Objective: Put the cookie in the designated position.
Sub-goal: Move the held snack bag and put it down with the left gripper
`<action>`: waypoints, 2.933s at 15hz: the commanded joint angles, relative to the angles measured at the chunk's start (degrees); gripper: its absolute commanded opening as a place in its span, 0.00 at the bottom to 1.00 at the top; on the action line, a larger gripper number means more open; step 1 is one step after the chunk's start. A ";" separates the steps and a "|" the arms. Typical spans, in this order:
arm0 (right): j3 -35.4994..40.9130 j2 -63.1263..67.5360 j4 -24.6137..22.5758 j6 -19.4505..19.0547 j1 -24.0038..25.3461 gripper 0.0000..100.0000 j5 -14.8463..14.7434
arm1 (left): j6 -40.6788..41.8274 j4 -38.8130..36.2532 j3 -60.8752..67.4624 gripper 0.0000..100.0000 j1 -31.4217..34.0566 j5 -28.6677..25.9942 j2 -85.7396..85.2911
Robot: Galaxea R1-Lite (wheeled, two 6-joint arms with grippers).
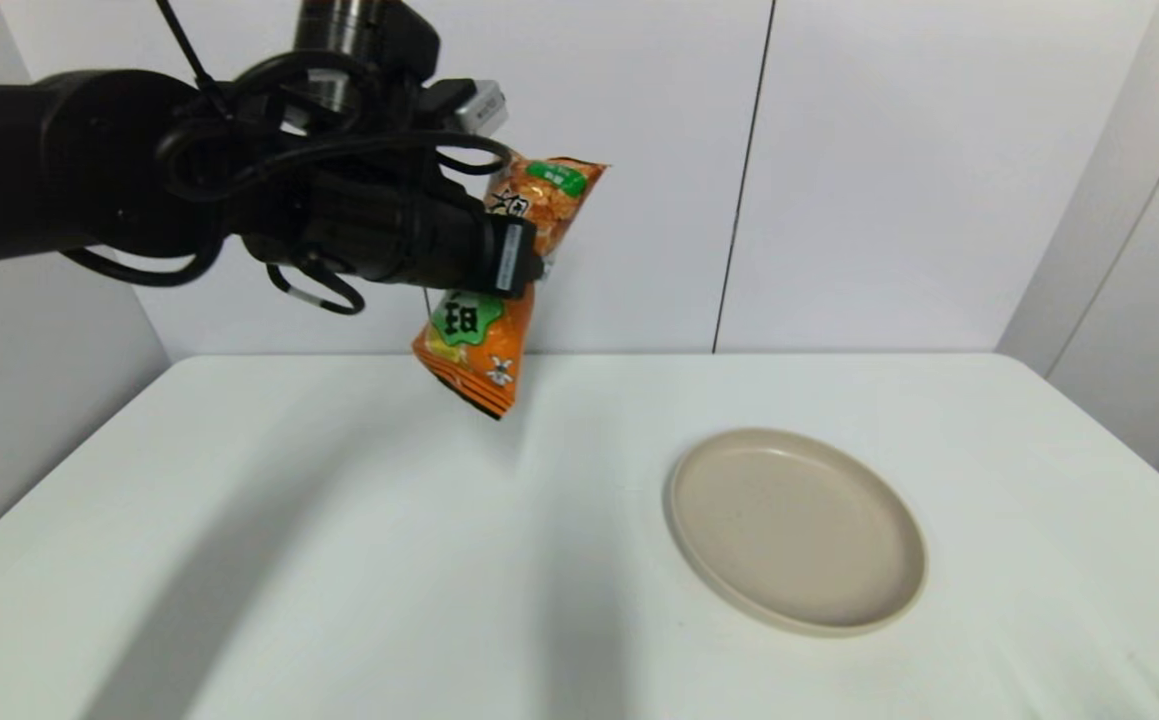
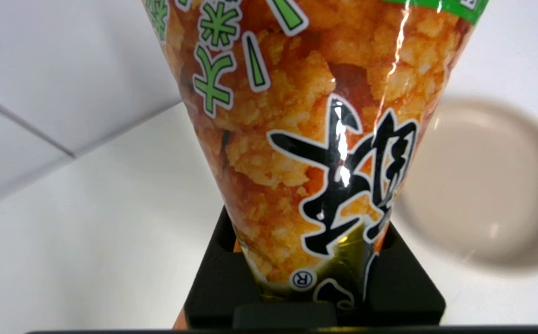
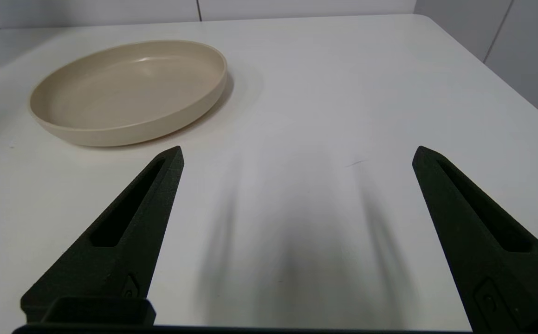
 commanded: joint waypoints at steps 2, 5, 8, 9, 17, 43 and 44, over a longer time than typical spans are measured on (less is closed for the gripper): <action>0.03 -0.01 0.00 0.07 0.01 1.00 0.01 | -28.01 -3.26 13.41 0.00 -16.55 31.31 0.10; 0.03 -0.01 0.00 0.07 0.01 1.00 0.01 | -36.36 -2.03 14.29 0.00 -19.27 31.75 3.44; -0.06 -0.01 0.00 0.07 0.01 1.00 0.01 | -37.23 -1.15 14.03 0.00 -19.27 31.57 6.78; 0.03 -0.01 0.00 -0.11 0.01 1.00 0.01 | -37.23 -1.07 13.68 0.00 -19.36 31.05 8.27; -0.06 -0.01 0.00 0.07 0.01 1.00 0.01 | -39.87 11.15 1.99 0.00 -19.19 19.71 17.94; 0.03 -0.01 0.00 0.07 0.01 1.00 0.01 | -8.76 -0.45 45.23 1.00 -9.43 6.26 -23.72; 0.03 -0.01 0.00 0.07 0.01 1.00 0.01 | -3.57 -2.03 47.16 1.00 -6.62 6.26 -27.24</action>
